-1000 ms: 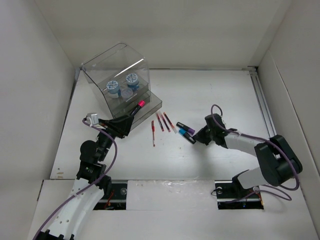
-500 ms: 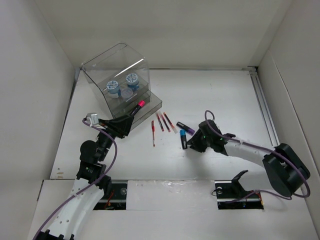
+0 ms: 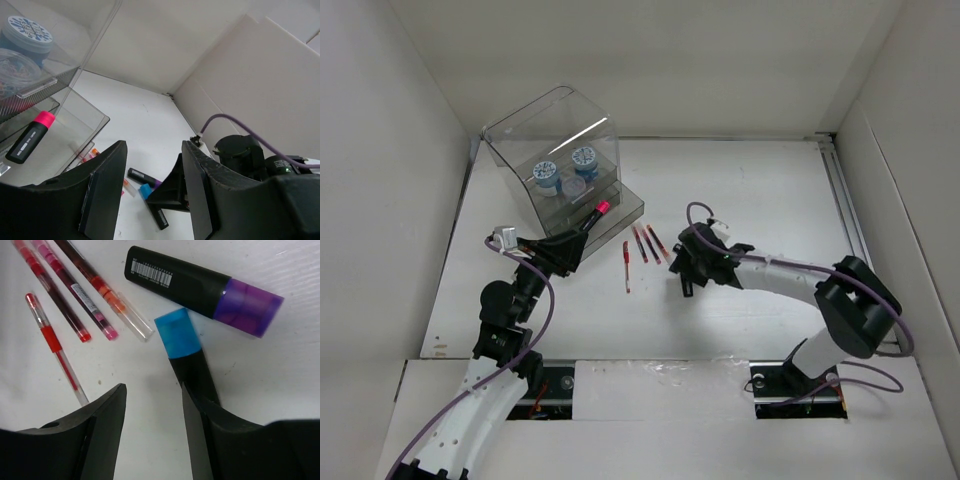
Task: Sort the stationery into containers
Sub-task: Pick up the stationery from the center of the board.
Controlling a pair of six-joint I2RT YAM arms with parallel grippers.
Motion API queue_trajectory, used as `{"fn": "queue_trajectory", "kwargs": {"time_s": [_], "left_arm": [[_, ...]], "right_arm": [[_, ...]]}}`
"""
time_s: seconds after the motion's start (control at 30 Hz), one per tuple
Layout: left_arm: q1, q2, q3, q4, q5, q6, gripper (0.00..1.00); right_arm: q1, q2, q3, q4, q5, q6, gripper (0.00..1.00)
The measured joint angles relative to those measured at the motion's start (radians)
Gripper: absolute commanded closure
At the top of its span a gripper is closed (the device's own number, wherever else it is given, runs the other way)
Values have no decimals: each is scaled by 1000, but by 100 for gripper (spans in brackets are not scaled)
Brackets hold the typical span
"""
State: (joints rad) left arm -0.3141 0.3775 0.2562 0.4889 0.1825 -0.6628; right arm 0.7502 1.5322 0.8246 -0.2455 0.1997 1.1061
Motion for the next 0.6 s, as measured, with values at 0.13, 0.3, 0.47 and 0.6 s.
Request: {"fn": "queue_trajectory", "kwargs": {"time_s": [0.13,0.3,0.47,0.6], "left_arm": [[0,0,0,0,0,0,55],[0,0,0,0,0,0,55],[0,0,0,0,0,0,55],[0,0,0,0,0,0,55]], "right_arm": [[46,53,47,-27,63,0,46],[105,86,67,-98,146,20,52],[152,59,67,-180,182,37,50],[165,-42,69,-225,241,53,25]]}}
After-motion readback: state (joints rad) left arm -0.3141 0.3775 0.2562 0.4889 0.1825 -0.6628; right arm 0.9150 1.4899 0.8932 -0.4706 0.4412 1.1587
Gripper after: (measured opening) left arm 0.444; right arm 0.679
